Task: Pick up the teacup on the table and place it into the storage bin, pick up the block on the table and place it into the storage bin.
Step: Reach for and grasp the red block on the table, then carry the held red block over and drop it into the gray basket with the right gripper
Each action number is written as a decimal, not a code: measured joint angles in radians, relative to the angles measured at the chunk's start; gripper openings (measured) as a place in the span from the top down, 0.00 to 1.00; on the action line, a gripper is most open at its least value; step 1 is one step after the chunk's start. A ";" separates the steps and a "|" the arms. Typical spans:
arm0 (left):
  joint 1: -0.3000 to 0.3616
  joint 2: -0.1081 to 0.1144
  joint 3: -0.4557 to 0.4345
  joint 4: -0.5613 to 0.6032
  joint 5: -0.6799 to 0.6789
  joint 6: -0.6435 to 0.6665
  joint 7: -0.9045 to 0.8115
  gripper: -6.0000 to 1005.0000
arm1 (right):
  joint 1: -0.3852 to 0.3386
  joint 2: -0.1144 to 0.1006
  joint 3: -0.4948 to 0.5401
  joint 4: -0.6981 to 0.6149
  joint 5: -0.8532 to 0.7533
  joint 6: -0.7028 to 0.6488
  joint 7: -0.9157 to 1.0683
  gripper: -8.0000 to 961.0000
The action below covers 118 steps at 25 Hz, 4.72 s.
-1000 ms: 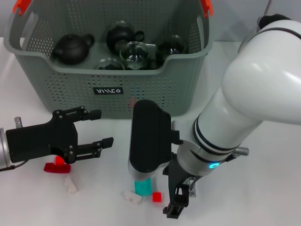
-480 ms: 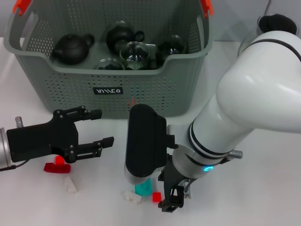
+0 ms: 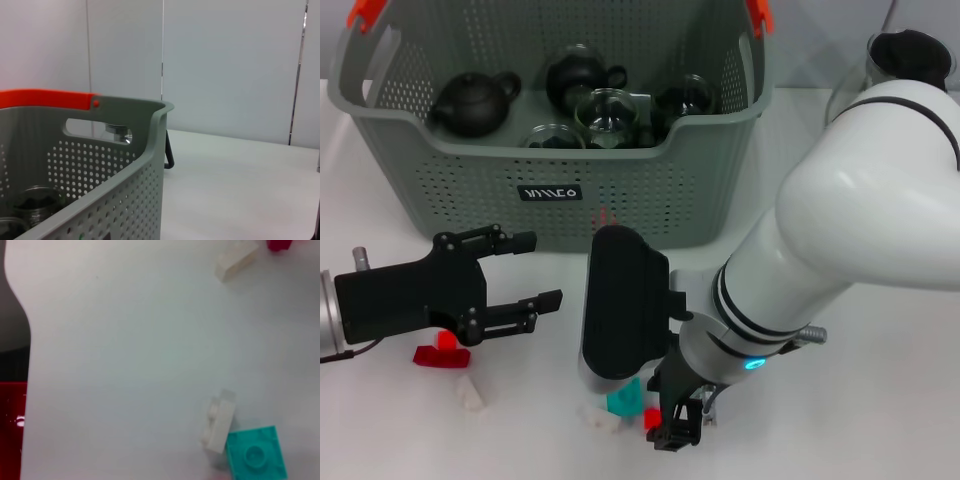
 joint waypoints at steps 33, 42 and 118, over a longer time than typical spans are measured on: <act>-0.003 0.002 0.000 -0.010 0.000 -0.005 0.009 0.25 | 0.000 0.000 -0.003 0.001 0.027 -0.004 0.000 0.71; -0.001 0.002 0.000 -0.011 0.000 -0.005 0.009 0.25 | 0.001 0.000 -0.004 0.003 0.030 0.000 0.000 0.56; -0.013 0.011 -0.039 -0.009 0.000 -0.005 0.004 0.25 | -0.004 -0.025 0.765 -0.409 -0.219 0.129 -0.037 0.61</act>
